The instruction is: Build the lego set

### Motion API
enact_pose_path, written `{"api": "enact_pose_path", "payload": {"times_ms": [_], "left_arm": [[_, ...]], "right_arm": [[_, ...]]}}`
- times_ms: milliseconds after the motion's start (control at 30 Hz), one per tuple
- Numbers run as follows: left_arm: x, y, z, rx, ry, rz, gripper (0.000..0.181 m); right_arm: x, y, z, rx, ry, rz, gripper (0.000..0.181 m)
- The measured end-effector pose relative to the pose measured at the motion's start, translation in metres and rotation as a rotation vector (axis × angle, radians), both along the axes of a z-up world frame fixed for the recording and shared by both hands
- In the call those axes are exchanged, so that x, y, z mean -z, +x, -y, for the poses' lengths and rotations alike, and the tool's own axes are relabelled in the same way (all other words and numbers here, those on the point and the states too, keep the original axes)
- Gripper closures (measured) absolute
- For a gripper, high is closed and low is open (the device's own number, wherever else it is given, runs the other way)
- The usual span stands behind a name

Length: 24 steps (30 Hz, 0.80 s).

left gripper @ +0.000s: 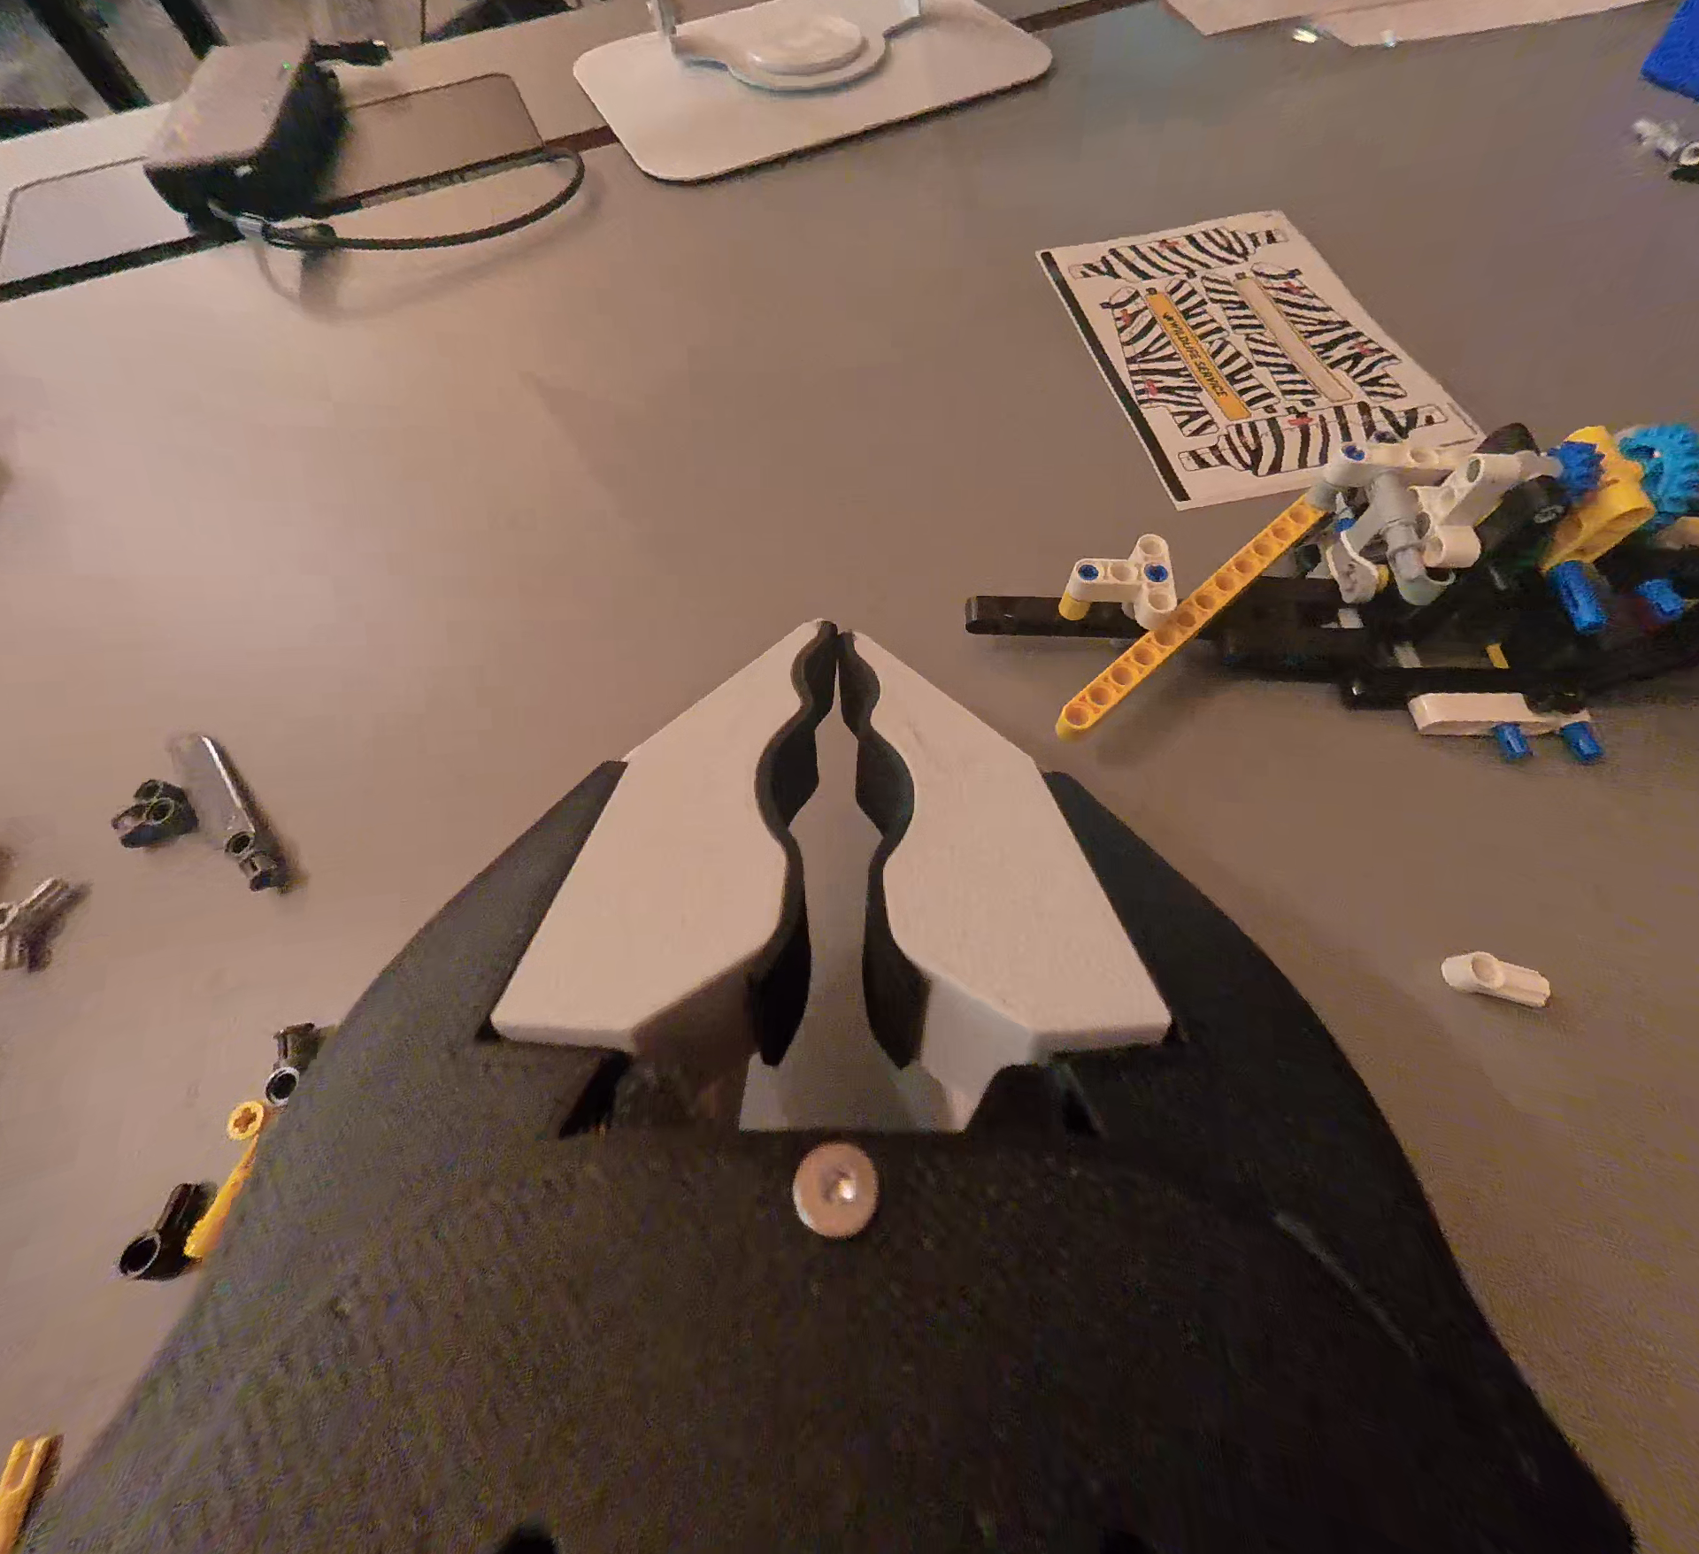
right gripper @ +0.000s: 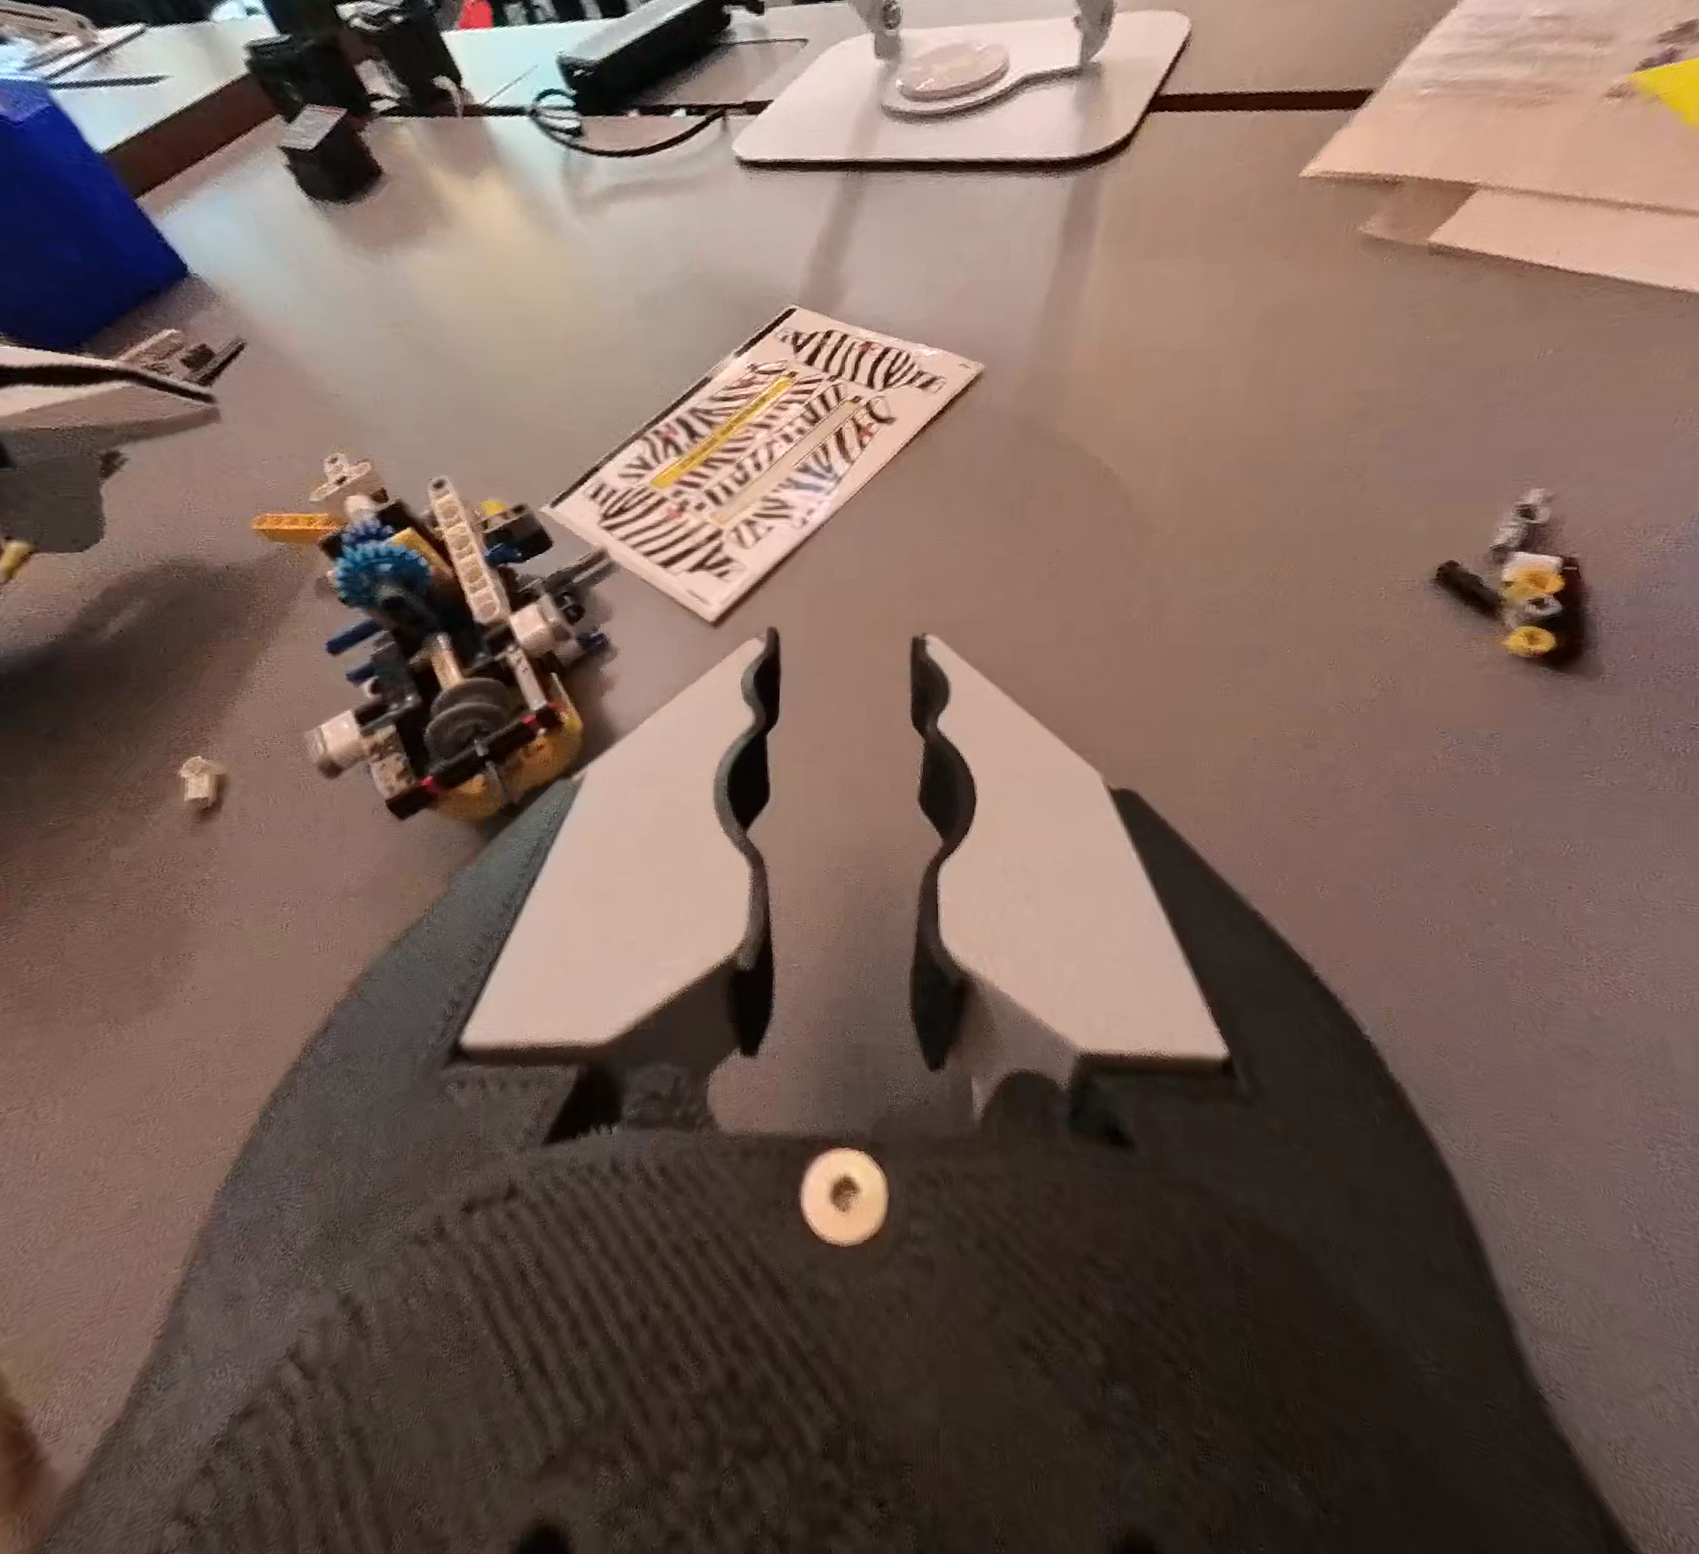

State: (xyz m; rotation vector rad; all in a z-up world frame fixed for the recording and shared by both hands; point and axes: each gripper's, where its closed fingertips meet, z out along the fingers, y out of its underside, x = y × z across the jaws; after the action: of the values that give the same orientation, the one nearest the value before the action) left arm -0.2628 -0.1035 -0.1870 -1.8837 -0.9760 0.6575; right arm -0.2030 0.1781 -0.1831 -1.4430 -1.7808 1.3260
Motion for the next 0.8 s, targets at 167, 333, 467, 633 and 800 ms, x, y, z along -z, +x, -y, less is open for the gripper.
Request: {"api": "enact_pose_path", "payload": {"times_ms": [167,333,467,633,800], "left_arm": [[-0.004,0.003,-0.001,-0.009,-0.047,-0.061,0.181],[0.005,0.005,-0.01,0.016,-0.178,-0.089,0.181],[0.008,0.004,-0.015,0.035,-0.252,-0.125,0.181],[0.001,0.001,-0.011,0.022,-0.167,-0.113,0.181],[-0.002,-0.003,-0.003,0.006,-0.026,-0.033,0.181]], "right_arm": [[-0.006,0.01,0.004,-0.016,-0.012,-0.028,0.153],[-0.017,0.023,0.005,0.002,-0.008,-0.096,0.153],[-0.011,0.026,0.021,-0.041,-0.008,-0.072,0.152],[-0.007,0.027,0.027,-0.046,0.101,-0.082,0.155],[-0.001,0.025,0.029,-0.051,0.125,-0.056,0.155]]}}
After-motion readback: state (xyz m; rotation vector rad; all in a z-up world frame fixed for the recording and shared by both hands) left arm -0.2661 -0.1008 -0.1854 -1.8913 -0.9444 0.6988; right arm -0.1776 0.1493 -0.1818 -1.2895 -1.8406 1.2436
